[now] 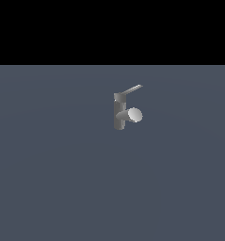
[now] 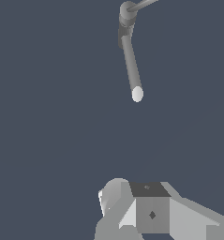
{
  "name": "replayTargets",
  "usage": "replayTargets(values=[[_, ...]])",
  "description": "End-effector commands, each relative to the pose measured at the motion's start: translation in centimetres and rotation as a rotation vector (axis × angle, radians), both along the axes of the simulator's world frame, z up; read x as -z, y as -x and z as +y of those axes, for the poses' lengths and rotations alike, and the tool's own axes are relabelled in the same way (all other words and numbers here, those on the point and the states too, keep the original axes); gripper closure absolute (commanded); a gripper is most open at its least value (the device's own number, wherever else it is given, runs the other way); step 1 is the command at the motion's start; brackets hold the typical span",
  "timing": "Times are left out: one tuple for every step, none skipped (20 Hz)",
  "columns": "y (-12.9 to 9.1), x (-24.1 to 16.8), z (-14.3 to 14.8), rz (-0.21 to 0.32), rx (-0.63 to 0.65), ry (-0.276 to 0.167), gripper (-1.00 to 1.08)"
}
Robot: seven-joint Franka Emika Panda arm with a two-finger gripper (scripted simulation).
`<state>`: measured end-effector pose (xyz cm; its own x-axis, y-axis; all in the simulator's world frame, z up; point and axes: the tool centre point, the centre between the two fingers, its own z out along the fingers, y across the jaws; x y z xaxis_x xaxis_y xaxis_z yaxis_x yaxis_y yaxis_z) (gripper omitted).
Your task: Turn on the faucet by rotating a designated handle.
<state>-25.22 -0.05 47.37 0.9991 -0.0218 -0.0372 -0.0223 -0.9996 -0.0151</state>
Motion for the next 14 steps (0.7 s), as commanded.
replayTargets(values=[[0.0, 0.0, 0.0, 0.000, 0.000, 0.000, 1.08], [0.0, 0.0, 0.0, 0.000, 0.001, 0.000, 1.08], [-0.1, 0.0, 0.0, 0.000, 0.002, 0.000, 1.08], [-0.1, 0.1, 0.1, 0.000, 0.005, 0.000, 1.08], [-0.2, 0.2, 0.1, 0.000, 0.009, 0.000, 1.08], [-0.4, 0.3, 0.2, 0.000, 0.014, 0.000, 1.08], [-0.6, 0.4, 0.3, 0.000, 0.021, 0.000, 1.08], [-0.8, 0.6, 0.4, 0.000, 0.028, 0.000, 1.08], [-1.0, 0.8, 0.5, 0.000, 0.037, 0.001, 1.08], [-1.3, 1.0, 0.7, 0.000, 0.046, 0.001, 1.08], [-1.6, 1.2, 0.8, -0.001, 0.057, 0.001, 1.08], [-1.9, 1.5, 1.0, -0.001, 0.070, 0.001, 1.08], [-2.3, 1.8, 1.2, -0.001, 0.083, 0.001, 1.08], [-2.7, 2.1, 1.4, -0.001, 0.097, 0.001, 1.08]])
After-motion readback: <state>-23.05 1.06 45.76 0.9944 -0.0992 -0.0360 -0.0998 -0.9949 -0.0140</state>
